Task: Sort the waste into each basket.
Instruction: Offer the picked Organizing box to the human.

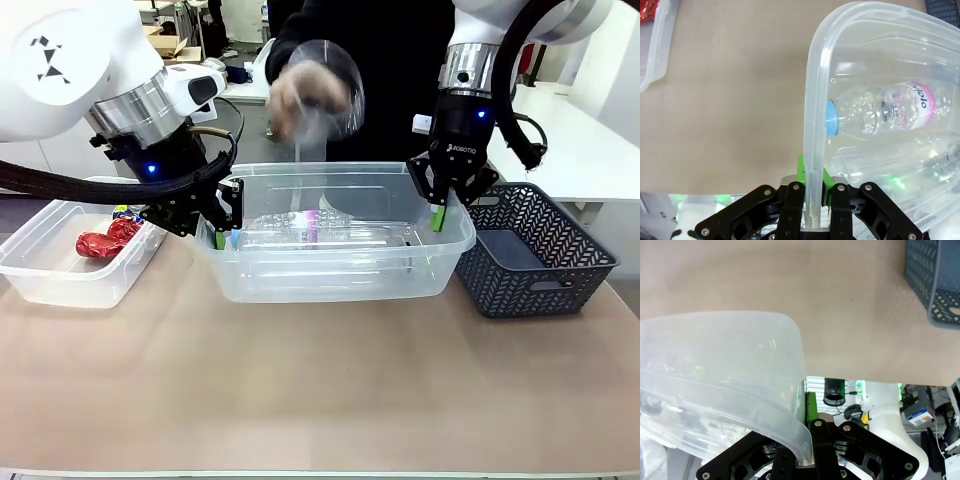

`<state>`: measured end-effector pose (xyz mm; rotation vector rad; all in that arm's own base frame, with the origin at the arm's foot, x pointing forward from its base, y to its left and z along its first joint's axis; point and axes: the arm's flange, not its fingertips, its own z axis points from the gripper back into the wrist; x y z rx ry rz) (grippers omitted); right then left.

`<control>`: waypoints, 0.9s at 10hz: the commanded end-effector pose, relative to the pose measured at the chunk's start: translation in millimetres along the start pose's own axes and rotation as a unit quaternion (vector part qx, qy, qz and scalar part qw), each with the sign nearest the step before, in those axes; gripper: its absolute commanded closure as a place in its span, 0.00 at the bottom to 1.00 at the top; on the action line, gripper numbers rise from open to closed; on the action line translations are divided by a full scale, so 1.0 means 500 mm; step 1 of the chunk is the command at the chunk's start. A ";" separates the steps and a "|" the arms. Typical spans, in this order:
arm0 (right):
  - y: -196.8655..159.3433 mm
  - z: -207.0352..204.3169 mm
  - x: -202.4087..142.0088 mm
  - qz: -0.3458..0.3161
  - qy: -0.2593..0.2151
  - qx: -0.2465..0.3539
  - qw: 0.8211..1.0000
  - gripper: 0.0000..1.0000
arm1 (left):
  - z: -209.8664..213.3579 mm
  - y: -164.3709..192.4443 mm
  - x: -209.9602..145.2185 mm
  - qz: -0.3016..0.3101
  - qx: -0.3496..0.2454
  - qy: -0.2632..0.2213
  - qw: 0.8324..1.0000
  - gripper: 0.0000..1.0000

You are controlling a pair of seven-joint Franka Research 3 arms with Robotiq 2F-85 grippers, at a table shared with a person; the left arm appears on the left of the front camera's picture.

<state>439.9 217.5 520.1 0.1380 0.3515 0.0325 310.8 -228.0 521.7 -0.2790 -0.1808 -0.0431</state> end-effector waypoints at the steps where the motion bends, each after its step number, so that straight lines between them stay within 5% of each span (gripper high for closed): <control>1: -0.001 0.003 -0.006 0.000 -0.010 0.002 1.000 0.97 | 0.006 -0.002 0.004 -0.002 0.003 0.001 1.000 0.94; 9: -0.001 0.003 -0.006 0.000 -0.010 0.002 1.000 0.97 | 0.006 -0.002 0.004 -0.002 0.003 0.001 1.000 0.94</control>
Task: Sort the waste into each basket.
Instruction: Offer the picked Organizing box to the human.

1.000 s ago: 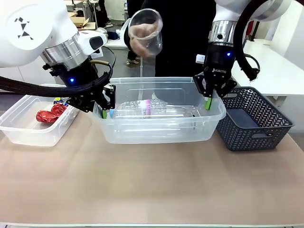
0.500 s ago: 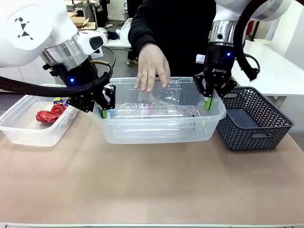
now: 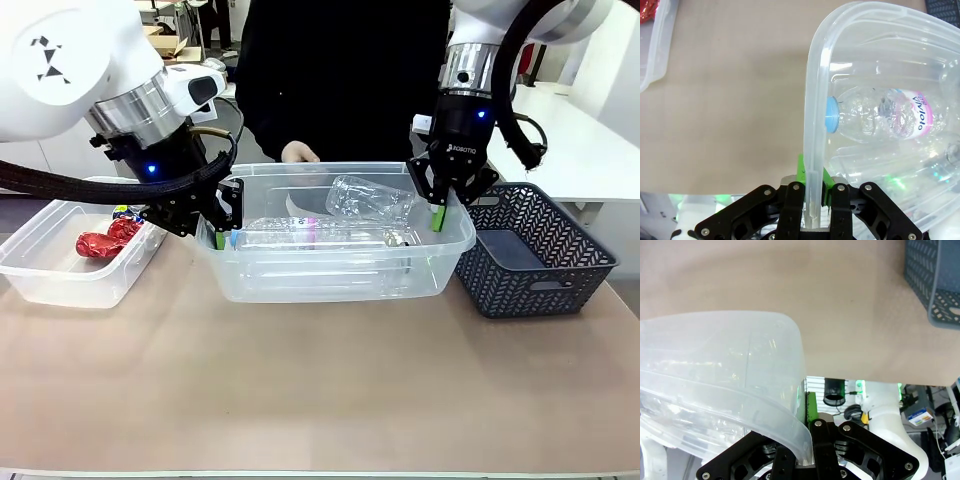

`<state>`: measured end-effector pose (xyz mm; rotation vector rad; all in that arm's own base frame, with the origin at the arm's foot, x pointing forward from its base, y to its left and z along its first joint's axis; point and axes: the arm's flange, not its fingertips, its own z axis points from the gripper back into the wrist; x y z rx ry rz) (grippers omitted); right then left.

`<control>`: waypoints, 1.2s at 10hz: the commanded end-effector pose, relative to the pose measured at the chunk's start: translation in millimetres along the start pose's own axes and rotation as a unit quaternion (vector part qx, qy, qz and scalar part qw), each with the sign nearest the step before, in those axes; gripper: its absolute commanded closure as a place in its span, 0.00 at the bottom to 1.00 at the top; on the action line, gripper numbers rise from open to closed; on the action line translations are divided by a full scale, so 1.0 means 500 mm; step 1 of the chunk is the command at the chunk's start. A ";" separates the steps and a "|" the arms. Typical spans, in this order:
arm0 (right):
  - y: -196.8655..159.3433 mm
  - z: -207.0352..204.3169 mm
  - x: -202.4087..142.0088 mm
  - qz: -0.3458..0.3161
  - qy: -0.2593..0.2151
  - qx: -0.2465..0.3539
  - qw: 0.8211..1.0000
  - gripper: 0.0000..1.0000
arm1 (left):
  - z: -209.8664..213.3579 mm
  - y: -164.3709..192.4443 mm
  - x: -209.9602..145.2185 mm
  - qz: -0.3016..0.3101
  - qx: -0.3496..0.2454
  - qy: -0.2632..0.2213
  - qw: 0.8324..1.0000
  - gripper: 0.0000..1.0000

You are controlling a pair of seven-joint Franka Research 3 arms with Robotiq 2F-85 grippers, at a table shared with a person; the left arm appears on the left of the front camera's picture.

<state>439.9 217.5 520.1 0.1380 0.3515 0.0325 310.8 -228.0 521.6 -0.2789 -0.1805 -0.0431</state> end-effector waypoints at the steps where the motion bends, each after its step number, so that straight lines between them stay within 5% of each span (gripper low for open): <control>1: -0.001 0.003 -0.006 0.000 -0.010 0.002 1.000 0.97 | 0.006 -0.002 0.004 -0.002 0.003 0.001 1.000 0.94; 9: 0.000 0.000 0.000 0.000 0.000 0.000 1.000 0.97 | 0.000 0.000 0.000 0.000 0.000 0.000 1.000 0.94; 12: 0.009 0.124 0.114 0.022 -0.003 -0.035 0.999 0.97 | 0.007 -0.042 0.161 -0.041 0.006 -0.042 0.998 0.94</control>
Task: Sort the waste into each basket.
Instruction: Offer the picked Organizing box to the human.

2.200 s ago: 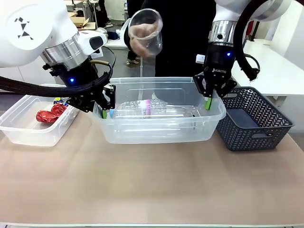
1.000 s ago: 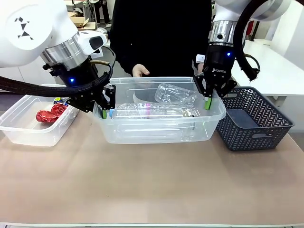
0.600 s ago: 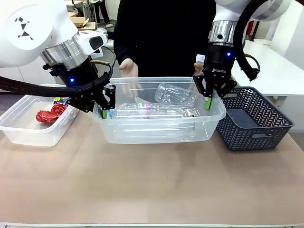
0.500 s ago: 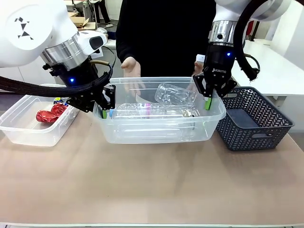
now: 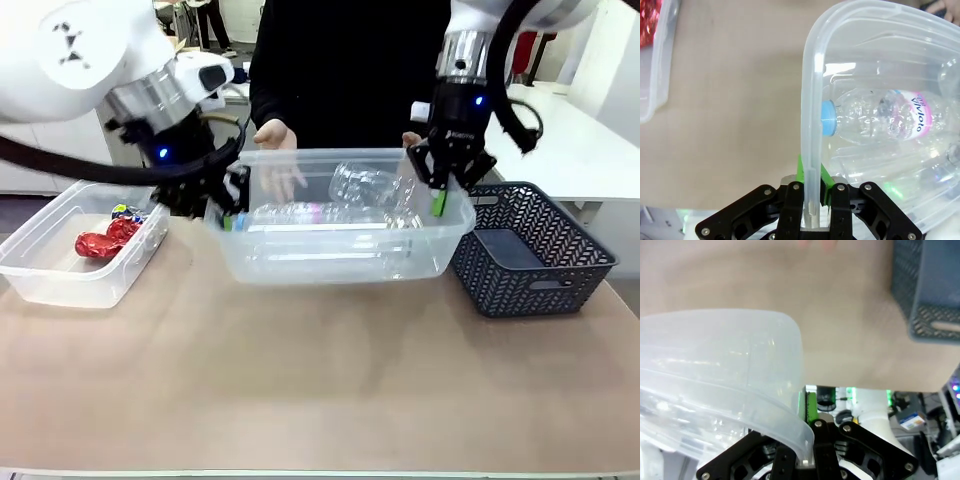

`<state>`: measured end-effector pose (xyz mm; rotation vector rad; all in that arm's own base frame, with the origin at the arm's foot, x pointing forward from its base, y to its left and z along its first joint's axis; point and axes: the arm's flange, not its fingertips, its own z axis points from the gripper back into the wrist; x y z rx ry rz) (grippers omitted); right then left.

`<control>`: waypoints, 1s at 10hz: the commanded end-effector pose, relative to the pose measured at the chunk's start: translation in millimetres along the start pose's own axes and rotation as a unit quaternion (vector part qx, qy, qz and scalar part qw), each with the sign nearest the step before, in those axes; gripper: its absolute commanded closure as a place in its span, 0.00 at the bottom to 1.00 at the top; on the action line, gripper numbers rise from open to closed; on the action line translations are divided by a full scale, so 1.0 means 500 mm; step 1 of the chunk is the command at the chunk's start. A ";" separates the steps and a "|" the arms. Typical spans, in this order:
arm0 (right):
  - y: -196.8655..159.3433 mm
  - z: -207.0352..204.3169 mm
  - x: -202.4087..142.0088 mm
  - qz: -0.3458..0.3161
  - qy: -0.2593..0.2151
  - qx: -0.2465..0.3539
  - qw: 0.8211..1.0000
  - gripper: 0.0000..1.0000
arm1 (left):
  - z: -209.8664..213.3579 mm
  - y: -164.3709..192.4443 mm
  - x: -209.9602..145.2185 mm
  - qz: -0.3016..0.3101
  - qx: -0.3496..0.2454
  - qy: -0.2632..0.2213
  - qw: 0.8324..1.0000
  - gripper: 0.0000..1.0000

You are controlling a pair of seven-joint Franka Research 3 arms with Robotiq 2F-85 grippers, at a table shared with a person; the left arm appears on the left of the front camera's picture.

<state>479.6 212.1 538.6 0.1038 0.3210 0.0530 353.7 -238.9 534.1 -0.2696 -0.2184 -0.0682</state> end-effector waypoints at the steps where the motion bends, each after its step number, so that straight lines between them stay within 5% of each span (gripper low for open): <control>1: 0.005 0.086 0.092 0.018 0.017 -0.014 1.000 0.97 | -0.006 -0.007 0.130 -0.026 0.038 -0.043 0.998 0.94; 6: -0.047 0.097 0.260 0.014 0.067 0.024 0.997 0.97 | -0.102 0.101 0.286 0.012 0.029 -0.039 0.999 0.94; 10: -0.026 0.050 0.251 -0.003 0.042 0.028 0.999 0.97 | -0.091 0.053 0.271 0.014 0.011 -0.028 0.999 0.94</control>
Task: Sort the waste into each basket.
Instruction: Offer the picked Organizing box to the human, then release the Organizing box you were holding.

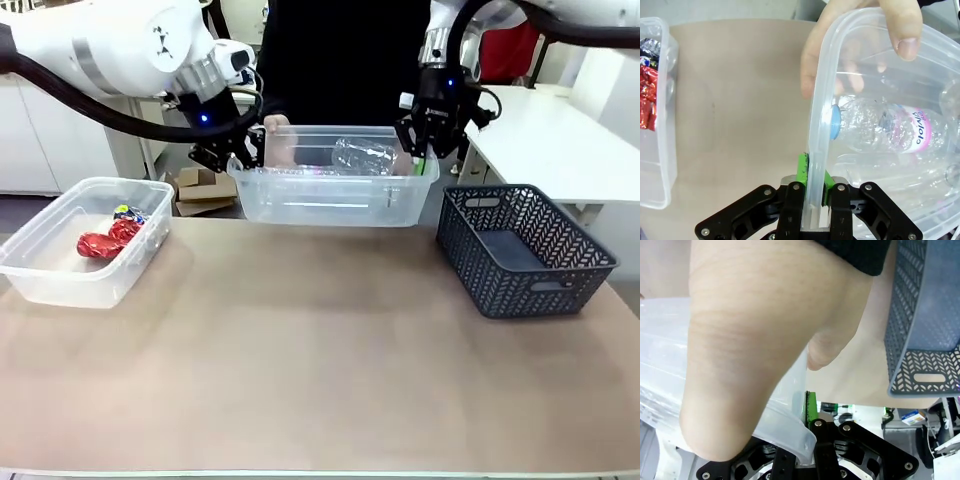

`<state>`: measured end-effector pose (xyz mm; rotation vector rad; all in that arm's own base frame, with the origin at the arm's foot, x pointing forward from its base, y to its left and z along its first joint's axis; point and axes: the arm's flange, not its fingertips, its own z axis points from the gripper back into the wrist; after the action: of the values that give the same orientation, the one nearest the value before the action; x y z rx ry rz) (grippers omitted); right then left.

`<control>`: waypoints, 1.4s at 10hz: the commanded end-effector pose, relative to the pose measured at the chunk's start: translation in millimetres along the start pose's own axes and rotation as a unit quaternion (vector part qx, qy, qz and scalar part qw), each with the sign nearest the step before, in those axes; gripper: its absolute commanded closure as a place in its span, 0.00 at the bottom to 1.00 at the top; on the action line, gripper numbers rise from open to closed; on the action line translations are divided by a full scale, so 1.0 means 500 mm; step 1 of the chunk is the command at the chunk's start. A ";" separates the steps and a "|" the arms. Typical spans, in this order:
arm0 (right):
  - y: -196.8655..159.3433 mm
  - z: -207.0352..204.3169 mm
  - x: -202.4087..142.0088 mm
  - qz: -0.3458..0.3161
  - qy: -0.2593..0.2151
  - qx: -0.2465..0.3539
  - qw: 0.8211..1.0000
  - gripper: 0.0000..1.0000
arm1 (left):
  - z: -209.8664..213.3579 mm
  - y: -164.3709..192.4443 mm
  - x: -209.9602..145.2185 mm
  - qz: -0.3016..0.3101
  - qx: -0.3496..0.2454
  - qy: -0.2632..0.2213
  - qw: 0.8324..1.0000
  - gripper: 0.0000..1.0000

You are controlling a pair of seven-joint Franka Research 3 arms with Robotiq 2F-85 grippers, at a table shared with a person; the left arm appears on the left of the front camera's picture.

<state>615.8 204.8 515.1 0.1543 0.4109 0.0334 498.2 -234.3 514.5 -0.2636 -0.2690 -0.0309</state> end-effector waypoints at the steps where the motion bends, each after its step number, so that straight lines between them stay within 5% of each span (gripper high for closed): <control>1: 0.003 0.005 -0.021 0.004 -0.001 0.000 1.000 0.97 | 0.002 0.007 -0.001 -0.001 0.005 -0.001 1.000 0.94; 12: 0.000 0.003 -0.003 0.000 -0.001 0.000 1.000 0.97 | 0.002 -0.001 -0.001 -0.001 0.000 0.000 1.000 0.94; 13: 0.006 0.006 -0.009 0.020 -0.016 -0.008 1.000 0.38 | 0.020 -0.023 -0.015 -0.032 0.001 -0.006 0.999 0.36; 14: 0.004 0.000 -0.012 0.018 -0.018 -0.010 1.000 0.38 | 0.022 -0.025 -0.031 -0.033 0.006 -0.004 0.999 0.36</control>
<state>615.4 204.9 516.7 0.1468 0.4020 0.0420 490.4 -244.1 520.1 -0.2601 -0.2777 -0.0623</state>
